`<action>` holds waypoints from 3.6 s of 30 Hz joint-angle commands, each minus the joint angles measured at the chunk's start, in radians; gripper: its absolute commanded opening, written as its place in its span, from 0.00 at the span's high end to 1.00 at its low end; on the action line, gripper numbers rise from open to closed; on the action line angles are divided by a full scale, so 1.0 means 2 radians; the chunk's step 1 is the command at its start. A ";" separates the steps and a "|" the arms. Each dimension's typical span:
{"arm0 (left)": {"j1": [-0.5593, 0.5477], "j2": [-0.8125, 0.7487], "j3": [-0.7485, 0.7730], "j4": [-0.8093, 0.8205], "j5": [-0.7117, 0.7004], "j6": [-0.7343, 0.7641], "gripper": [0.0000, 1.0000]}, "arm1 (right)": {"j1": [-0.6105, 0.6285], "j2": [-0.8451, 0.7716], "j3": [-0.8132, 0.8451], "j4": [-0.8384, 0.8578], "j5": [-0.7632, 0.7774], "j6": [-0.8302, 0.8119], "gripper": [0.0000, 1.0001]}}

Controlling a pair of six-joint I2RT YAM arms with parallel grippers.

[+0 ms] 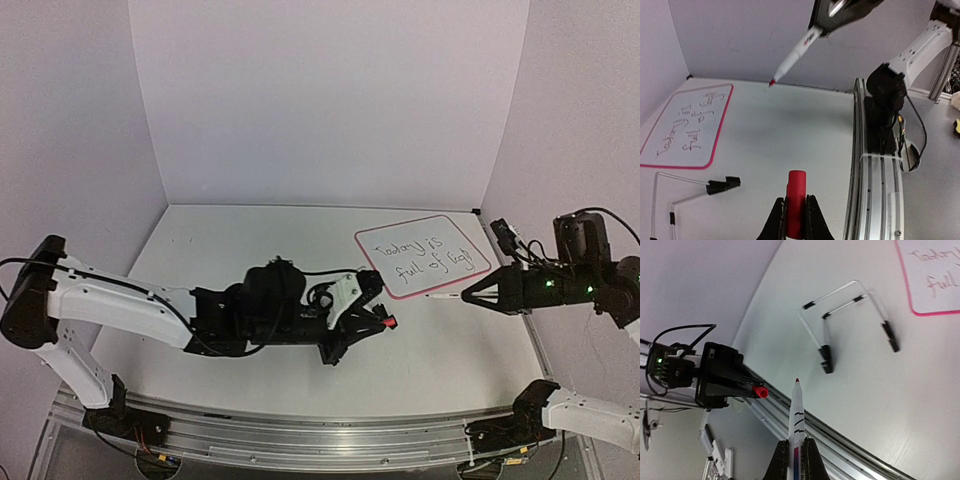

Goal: Write a sentence on the whiteboard
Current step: Insert the whiteboard marker into the center of the board.

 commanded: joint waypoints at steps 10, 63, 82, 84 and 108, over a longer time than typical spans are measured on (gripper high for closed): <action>0.007 -0.143 -0.102 0.094 0.042 0.044 1.00 | 0.000 0.092 0.011 0.258 -0.316 -0.004 1.00; 0.008 -0.167 -0.093 0.059 0.096 0.045 1.00 | 0.000 0.179 0.003 0.148 -0.431 -0.074 1.00; 0.008 -0.156 -0.077 0.059 0.100 0.040 1.00 | 0.002 0.183 -0.004 0.144 -0.439 -0.085 1.00; 0.008 -0.162 -0.081 0.057 0.097 0.039 1.00 | 0.002 0.183 -0.004 0.142 -0.439 -0.086 1.00; 0.008 -0.153 -0.061 0.040 0.120 0.043 1.00 | 0.006 0.201 0.001 0.133 -0.438 -0.091 1.00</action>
